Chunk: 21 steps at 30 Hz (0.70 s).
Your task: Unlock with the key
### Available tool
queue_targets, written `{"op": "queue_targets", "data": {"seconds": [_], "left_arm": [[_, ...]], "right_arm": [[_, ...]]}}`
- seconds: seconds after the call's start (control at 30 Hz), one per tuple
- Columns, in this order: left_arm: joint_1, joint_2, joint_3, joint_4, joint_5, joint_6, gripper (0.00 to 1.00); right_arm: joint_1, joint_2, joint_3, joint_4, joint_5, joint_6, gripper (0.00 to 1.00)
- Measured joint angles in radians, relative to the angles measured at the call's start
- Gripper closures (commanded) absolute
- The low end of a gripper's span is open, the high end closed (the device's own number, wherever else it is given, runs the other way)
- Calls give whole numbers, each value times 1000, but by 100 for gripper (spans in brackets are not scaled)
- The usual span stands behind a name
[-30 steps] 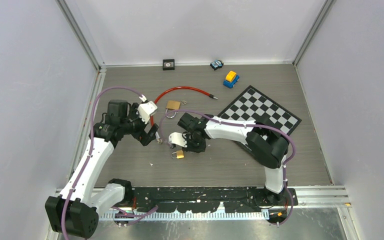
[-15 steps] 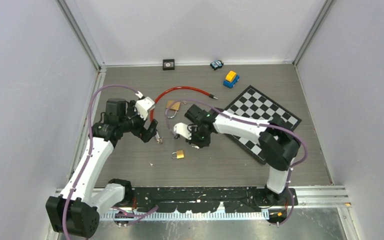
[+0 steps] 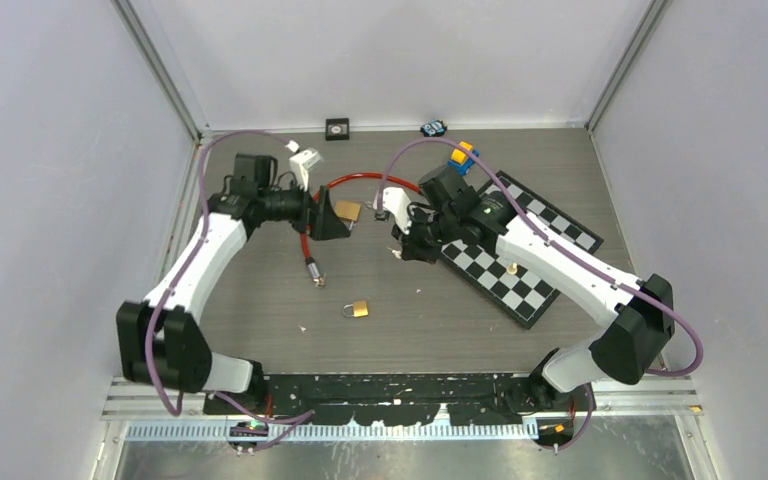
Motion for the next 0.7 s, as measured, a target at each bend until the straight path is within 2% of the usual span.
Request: {"op": "queue_targets", "data": {"seconds": [0.13,0.33,0.63,0.7], "left_arm": [[-86,133,113,40,63,-129,19],[-244,180,146,100,103,-243,27],[-265,267,163,128,132,-297,50],[-269,280,164,134,142,-306,57]], "right_arm": [[1,1,27,27,5,45,99],[-5,2,29,48,8,86,99],[-15,2,29,63,8,112,99],[-18,2,28,70,8,114,99]]}}
